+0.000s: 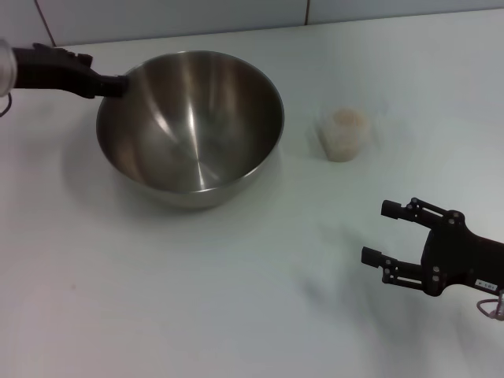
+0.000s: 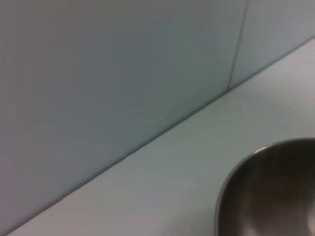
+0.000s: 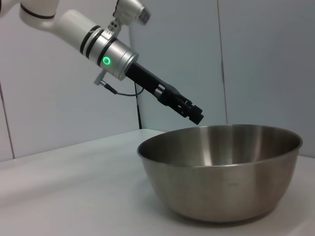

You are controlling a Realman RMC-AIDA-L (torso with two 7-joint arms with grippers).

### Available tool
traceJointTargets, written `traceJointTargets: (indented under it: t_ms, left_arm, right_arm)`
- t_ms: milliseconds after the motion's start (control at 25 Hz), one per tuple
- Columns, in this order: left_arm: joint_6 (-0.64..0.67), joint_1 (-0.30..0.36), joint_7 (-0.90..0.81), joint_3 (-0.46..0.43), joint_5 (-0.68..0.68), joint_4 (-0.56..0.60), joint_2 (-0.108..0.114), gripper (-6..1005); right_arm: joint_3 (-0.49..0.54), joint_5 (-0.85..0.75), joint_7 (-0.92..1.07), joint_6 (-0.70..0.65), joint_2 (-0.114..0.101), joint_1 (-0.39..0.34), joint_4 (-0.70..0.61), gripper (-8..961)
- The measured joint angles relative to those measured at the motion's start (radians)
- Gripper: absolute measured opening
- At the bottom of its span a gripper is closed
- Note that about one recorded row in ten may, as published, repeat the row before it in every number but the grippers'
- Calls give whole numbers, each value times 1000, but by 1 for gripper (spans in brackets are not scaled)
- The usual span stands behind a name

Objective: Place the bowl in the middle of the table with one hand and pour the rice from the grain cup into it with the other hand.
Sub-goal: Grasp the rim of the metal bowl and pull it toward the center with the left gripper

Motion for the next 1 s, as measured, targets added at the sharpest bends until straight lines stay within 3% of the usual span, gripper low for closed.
traceJointTargets:
  t_ms: [360,1000]
  left_arm:
    - [-4,-5,-36,91,6,5,0,721]
    - [-80,-32,-30,126,44,-103,-2,668]
  right_arm:
    - [0,1,-2,-2,0,2,0,809]
    - [0,1,-2,-2,1,6,0,809]
